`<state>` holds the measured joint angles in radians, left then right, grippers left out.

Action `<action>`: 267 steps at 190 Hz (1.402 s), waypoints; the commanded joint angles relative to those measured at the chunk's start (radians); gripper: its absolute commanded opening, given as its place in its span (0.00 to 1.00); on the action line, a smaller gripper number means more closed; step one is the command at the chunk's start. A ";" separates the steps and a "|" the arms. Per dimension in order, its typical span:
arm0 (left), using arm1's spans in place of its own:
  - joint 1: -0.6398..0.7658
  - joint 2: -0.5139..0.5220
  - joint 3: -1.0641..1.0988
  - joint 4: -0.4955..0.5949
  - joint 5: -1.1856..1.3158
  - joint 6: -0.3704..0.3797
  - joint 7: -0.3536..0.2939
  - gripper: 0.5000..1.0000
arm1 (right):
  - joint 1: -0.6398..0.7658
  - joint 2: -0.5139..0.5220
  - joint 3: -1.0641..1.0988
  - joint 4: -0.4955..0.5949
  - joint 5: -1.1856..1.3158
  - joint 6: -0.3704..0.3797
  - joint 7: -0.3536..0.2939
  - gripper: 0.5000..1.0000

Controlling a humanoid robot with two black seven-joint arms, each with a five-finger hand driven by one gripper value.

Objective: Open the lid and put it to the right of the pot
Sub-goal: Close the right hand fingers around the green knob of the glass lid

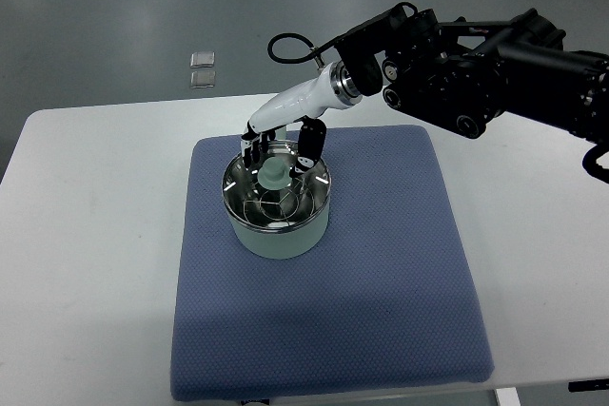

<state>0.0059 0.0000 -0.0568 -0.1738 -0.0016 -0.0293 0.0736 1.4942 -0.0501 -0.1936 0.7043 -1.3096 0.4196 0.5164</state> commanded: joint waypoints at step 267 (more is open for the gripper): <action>0.000 0.000 0.000 -0.001 0.000 0.000 0.000 1.00 | -0.038 -0.028 0.013 0.001 0.018 -0.042 0.001 0.05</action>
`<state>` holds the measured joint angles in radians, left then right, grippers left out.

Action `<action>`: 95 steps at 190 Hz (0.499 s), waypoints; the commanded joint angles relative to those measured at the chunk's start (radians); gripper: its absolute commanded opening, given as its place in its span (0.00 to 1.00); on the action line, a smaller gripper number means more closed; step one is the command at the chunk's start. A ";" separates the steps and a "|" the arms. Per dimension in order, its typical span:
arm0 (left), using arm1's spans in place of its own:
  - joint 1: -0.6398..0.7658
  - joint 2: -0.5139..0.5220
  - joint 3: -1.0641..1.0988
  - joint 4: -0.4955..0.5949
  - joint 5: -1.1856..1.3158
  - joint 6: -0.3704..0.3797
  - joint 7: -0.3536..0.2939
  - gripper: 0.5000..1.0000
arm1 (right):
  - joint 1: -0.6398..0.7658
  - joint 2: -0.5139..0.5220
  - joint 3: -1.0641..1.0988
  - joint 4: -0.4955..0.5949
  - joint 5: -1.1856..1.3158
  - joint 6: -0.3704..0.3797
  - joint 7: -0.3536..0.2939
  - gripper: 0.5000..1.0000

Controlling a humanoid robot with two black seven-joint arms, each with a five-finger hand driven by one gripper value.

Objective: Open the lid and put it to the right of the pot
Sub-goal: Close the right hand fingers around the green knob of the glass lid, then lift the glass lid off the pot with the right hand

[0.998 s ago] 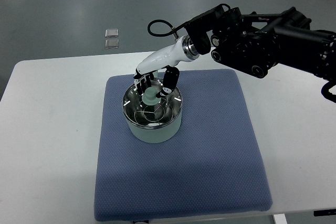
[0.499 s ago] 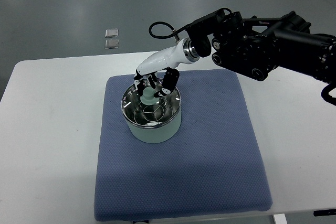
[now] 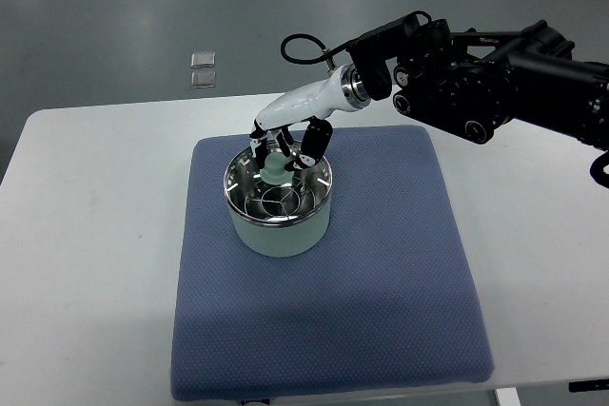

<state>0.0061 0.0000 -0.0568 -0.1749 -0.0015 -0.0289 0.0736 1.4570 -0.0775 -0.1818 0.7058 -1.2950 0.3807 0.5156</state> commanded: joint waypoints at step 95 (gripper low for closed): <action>0.000 0.000 0.000 -0.002 0.000 0.000 0.000 1.00 | 0.003 -0.011 0.027 0.000 0.008 0.007 0.023 0.06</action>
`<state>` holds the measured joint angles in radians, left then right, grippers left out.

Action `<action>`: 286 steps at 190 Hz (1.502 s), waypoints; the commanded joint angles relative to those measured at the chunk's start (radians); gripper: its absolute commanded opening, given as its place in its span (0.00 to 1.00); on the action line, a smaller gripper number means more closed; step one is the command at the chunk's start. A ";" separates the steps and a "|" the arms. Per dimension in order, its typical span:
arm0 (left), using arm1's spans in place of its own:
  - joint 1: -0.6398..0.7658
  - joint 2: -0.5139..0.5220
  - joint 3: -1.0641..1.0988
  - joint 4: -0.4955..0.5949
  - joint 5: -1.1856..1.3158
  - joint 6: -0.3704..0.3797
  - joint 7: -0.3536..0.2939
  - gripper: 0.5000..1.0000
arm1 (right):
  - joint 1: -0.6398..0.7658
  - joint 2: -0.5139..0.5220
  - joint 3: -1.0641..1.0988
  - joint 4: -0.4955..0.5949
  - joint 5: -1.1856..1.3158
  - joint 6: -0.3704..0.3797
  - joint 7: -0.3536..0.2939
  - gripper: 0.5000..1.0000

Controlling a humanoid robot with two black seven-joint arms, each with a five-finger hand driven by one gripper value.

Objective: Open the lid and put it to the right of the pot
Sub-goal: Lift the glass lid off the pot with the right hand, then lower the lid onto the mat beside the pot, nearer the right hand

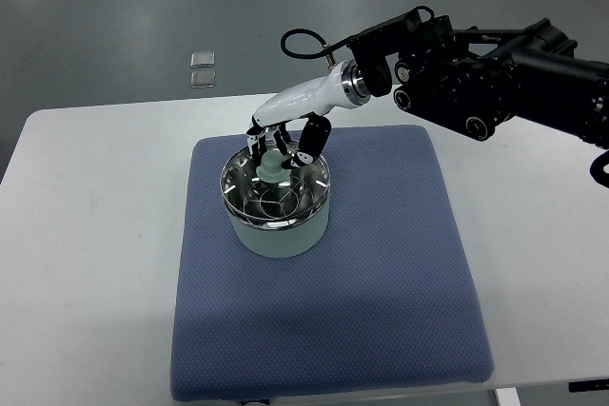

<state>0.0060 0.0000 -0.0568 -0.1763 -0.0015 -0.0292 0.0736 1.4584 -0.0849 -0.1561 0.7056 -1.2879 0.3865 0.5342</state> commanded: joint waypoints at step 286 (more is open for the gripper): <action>-0.003 0.000 0.000 -0.002 0.000 -0.002 0.000 1.00 | -0.059 -0.314 0.004 0.086 0.001 -0.026 0.010 0.09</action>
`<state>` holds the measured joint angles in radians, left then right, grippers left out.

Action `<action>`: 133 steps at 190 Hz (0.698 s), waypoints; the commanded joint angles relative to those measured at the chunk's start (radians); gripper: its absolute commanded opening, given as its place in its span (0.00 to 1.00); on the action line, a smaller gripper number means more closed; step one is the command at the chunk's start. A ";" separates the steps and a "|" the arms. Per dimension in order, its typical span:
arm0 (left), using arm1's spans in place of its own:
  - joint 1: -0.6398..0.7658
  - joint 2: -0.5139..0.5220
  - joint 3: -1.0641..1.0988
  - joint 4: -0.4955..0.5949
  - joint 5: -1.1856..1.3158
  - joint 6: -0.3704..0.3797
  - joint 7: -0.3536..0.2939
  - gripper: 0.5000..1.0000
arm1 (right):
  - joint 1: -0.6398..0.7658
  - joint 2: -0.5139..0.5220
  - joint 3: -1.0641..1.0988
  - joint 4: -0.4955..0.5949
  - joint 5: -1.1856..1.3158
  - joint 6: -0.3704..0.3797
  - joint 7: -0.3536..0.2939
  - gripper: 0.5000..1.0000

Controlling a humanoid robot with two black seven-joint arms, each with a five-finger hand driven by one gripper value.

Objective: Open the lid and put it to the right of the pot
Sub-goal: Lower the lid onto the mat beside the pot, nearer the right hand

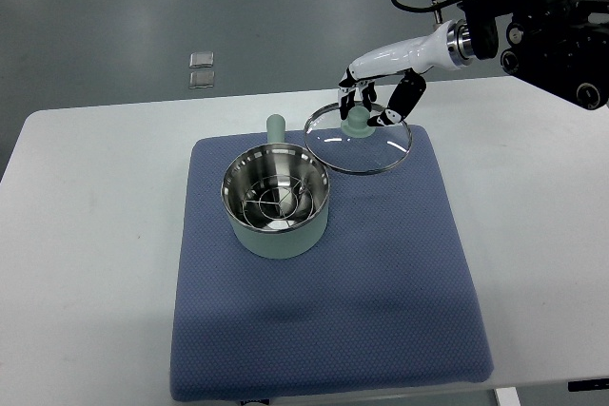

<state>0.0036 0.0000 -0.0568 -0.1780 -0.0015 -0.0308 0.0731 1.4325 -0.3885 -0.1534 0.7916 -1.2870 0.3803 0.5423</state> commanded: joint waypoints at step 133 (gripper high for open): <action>-0.005 0.000 0.002 0.000 0.000 0.000 0.001 1.00 | -0.219 0.008 -0.001 -0.049 -0.014 -0.123 0.007 0.21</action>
<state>-0.0016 0.0000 -0.0551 -0.1785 -0.0004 -0.0308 0.0738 1.2201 -0.3817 -0.1521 0.7466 -1.3003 0.2667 0.5494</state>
